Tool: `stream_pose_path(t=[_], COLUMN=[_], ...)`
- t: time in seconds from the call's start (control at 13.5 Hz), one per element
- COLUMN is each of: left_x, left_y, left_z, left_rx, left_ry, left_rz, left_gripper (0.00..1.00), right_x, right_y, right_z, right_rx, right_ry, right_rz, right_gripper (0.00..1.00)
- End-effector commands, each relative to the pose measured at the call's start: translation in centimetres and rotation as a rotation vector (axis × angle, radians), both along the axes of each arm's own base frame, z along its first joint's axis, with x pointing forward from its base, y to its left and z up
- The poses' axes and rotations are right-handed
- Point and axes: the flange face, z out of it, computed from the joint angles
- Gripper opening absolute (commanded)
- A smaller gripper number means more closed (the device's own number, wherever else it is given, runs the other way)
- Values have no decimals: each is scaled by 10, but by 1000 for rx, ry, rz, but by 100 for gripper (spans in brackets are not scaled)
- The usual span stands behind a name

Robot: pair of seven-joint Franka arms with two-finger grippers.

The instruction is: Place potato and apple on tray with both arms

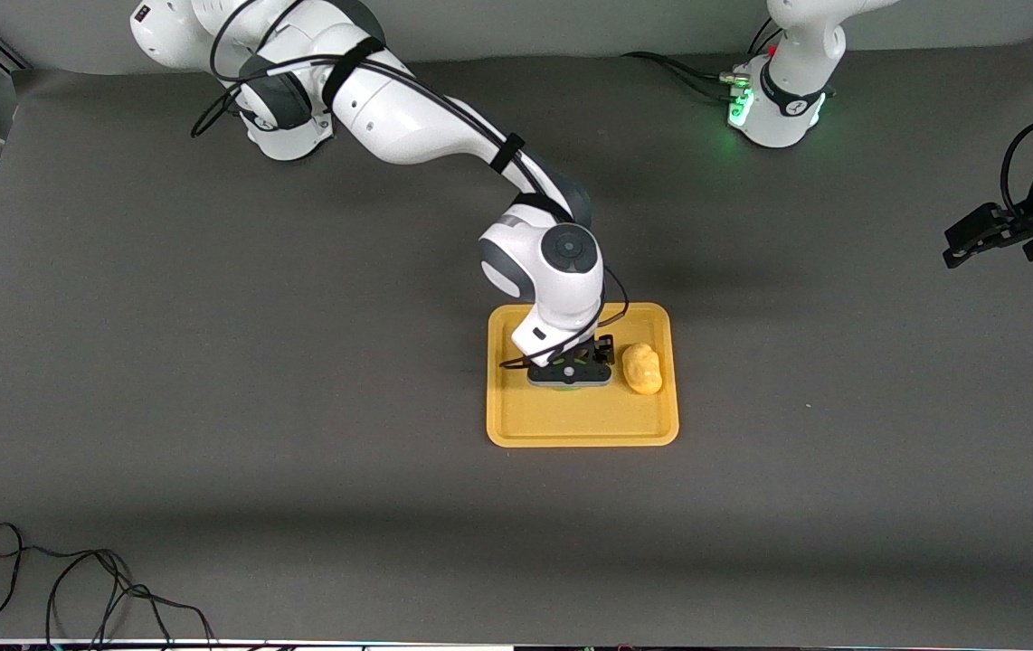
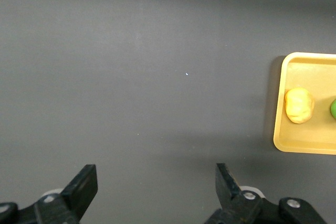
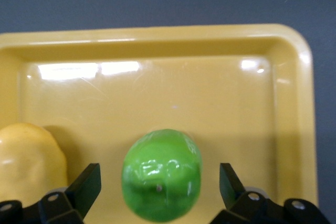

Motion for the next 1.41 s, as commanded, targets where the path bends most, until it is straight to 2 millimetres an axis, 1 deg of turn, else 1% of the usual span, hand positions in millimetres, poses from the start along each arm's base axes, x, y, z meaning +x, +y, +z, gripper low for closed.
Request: stream_pose_path(t=[0.0,0.07,0.15,0.22,0.3,0.37,0.45,0.52,0.59,0.74,0.82,0.89,0.97,1.11,1.19,1.34], left_x=[-2,-2,-2,-2,-2,-2,-2,-2,-2,-2,-2,-2,-2,-2,-2,-3], left_y=[0,0,0,-2,-4,-5,-5,-6,-6,-6,-6,-6,-6,-8,-8,-8], left_z=[4,4,4,4,6,6,6,7,7,8,9,9,10,12,11,12], left_rx=[-3,-3,-3,-3,-3,-1,-1,-1,1,1,1,3,3,4,4,37], left_ry=[-3,-3,-3,-3,-4,-6,-6,-9,-9,-9,-12,-13,-13,-16,-15,-15], left_rz=[-10,-10,-8,-11,-16,-18,-18,-21,-21,-21,-21,-21,-21,-24,-26,-34], left_gripper=[100,100,100,100,100,100,100,100,100,100,100,100,100,100,100,100], right_x=[2,11,13,15,21,29,33,36,40,41,42,39,36,30,26,18], right_y=[-18,-38,-51,-62,-81,-106,-134,-167,-199,-268,-309,-347,-385,-453,-479,-521], right_z=[91,128,156,180,204,224,249,268,282,304,314,323,328,332,332,336], right_rx=[-33,-35,-41,-42,-47,-64,-81,-102,-103,-99,-80,-43,-8,14,15,20], right_ry=[9,21,24,29,36,56,76,108,126,150,157,166,171,173,177,177], right_rz=[-39,-68,-85,-80,-64,-64,-58,-54,-43,3,8,27,54,84,91,73], right_gripper=[100,100,100,100,100,100,100,100,100,100,100,100,100,100,100,100])
